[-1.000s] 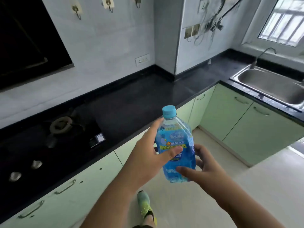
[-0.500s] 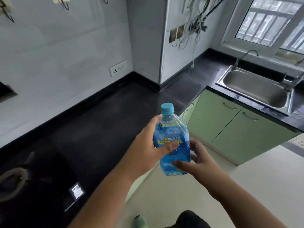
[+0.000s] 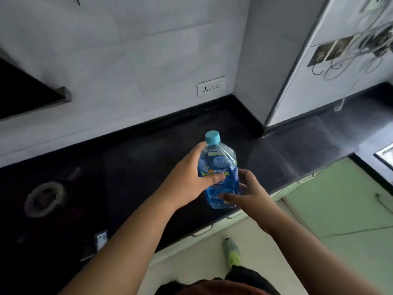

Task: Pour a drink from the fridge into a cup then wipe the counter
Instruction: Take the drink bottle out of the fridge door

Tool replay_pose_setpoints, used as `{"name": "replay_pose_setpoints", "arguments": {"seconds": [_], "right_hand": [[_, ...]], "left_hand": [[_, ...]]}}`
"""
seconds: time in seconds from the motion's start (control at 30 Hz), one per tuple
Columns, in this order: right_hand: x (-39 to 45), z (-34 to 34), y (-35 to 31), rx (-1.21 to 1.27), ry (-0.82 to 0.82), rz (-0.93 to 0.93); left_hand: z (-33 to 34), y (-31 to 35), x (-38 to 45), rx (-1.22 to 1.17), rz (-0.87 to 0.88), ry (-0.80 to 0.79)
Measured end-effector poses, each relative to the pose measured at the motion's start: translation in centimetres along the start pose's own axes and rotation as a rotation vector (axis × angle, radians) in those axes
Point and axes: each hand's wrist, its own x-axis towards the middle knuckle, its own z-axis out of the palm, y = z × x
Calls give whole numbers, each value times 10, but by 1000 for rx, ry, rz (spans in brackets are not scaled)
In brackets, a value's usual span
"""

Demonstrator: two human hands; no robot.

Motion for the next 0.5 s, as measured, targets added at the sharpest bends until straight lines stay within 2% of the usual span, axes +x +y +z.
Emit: {"name": "replay_pose_setpoints", "arguments": {"seconds": [0.23, 0.5], "right_hand": [[133, -24, 5, -401, -188, -90], [219, -4, 24, -611, -302, -111]], "left_hand": [[42, -32, 74, 150, -194, 181], [68, -76, 113, 213, -403, 302]]}}
